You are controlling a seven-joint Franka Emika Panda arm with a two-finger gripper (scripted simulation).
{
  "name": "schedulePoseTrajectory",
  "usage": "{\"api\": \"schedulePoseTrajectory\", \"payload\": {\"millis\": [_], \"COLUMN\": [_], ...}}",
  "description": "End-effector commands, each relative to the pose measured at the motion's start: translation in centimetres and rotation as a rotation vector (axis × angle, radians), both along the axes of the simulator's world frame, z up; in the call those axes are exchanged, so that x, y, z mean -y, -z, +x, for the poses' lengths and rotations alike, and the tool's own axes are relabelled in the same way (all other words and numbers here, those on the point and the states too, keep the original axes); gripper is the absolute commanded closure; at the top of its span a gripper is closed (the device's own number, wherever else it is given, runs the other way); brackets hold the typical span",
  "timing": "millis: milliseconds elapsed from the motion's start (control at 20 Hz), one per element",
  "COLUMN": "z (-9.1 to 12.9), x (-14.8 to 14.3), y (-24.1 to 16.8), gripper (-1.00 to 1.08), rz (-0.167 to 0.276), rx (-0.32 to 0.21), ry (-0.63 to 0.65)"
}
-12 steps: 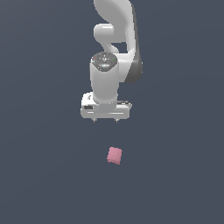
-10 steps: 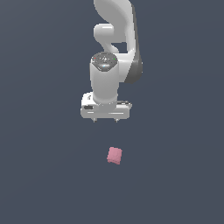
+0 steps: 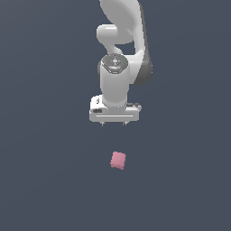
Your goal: Pick up the object and move it to a goal position.
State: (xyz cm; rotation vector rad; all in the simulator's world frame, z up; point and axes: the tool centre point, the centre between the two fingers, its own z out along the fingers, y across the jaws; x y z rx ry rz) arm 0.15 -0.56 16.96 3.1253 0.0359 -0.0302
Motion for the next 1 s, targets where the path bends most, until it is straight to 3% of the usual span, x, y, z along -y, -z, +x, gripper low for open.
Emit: {"api": "schedulePoseTrajectory", "payload": {"millis": [0, 450, 950], "z": [-0.1, 1.1, 5.2], "x": [-0.1, -0.2, -0.6], "y": [0.0, 0.5, 2.5], "gripper": [-0.92, -0.92, -0.92], "rz": [0.002, 0.001, 0.004], "rx": [-0.001, 0.001, 0.008], "ry": [-0.002, 0.021, 0.102]}}
